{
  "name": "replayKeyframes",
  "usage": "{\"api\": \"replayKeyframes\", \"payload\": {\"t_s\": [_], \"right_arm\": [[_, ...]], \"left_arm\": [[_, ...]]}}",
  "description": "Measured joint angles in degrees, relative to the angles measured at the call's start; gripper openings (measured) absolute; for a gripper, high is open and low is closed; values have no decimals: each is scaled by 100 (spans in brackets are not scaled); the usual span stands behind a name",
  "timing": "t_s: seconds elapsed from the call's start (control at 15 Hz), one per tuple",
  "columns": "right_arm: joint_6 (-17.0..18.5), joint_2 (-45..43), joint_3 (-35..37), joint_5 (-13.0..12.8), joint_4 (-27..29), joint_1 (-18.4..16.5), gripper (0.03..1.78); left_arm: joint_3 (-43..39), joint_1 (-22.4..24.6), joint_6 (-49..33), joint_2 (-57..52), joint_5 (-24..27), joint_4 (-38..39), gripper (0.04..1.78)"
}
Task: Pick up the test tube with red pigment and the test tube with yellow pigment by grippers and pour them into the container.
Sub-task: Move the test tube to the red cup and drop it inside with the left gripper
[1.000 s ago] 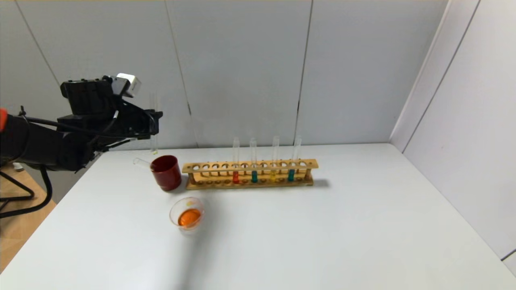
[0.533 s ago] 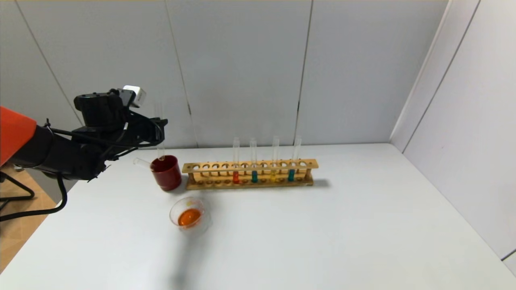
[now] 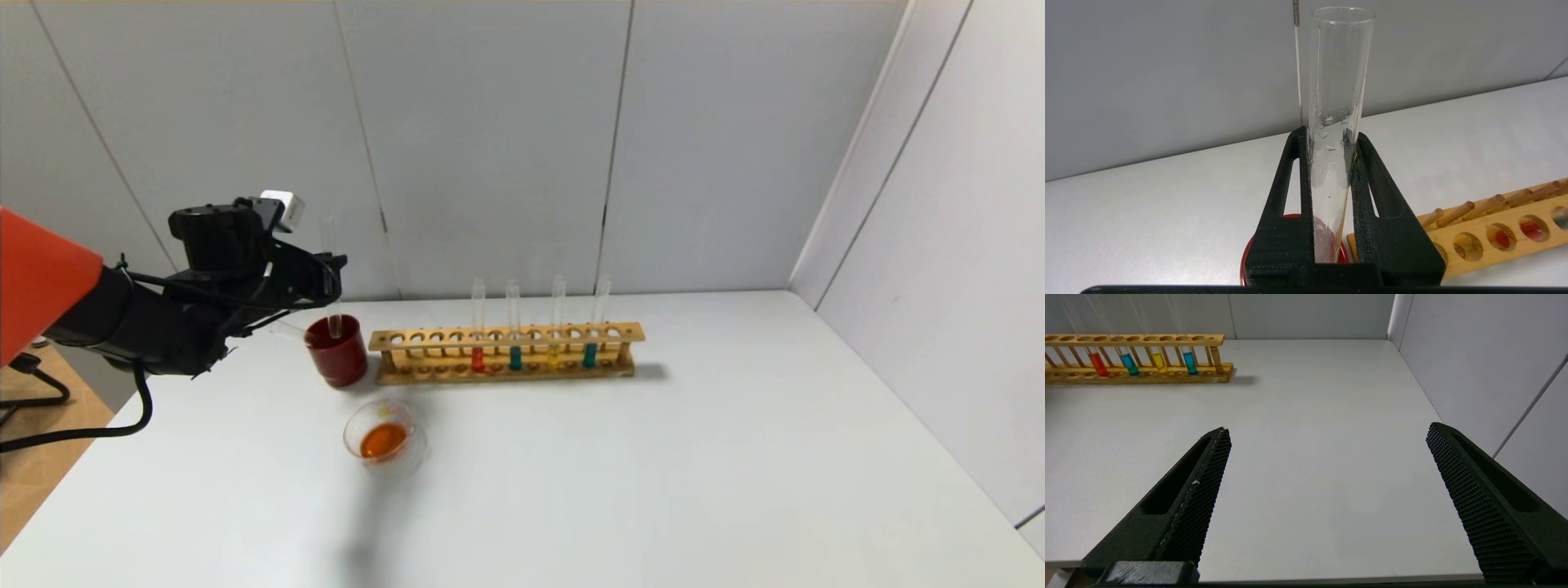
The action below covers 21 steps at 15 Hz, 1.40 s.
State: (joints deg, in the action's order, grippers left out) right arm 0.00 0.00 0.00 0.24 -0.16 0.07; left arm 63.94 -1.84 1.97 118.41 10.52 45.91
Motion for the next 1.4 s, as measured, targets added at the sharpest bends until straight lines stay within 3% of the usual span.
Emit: {"api": "replayKeyframes", "payload": {"t_s": [0.2, 1.0, 1.2, 1.4], "right_arm": [[0, 0, 0, 0, 0, 0, 175], [0, 0, 0, 0, 0, 0, 175], [0, 0, 0, -2, 0, 0, 175], [0, 0, 0, -2, 0, 0, 175]], "left_arm": [[-149, -22, -7, 301, -7, 992, 31], [-217, 28, -271, 538, 13, 1087, 32], [-247, 59, -250, 541, 15, 1142, 48], [-366, 100, -241, 540, 13, 1296, 87]]}}
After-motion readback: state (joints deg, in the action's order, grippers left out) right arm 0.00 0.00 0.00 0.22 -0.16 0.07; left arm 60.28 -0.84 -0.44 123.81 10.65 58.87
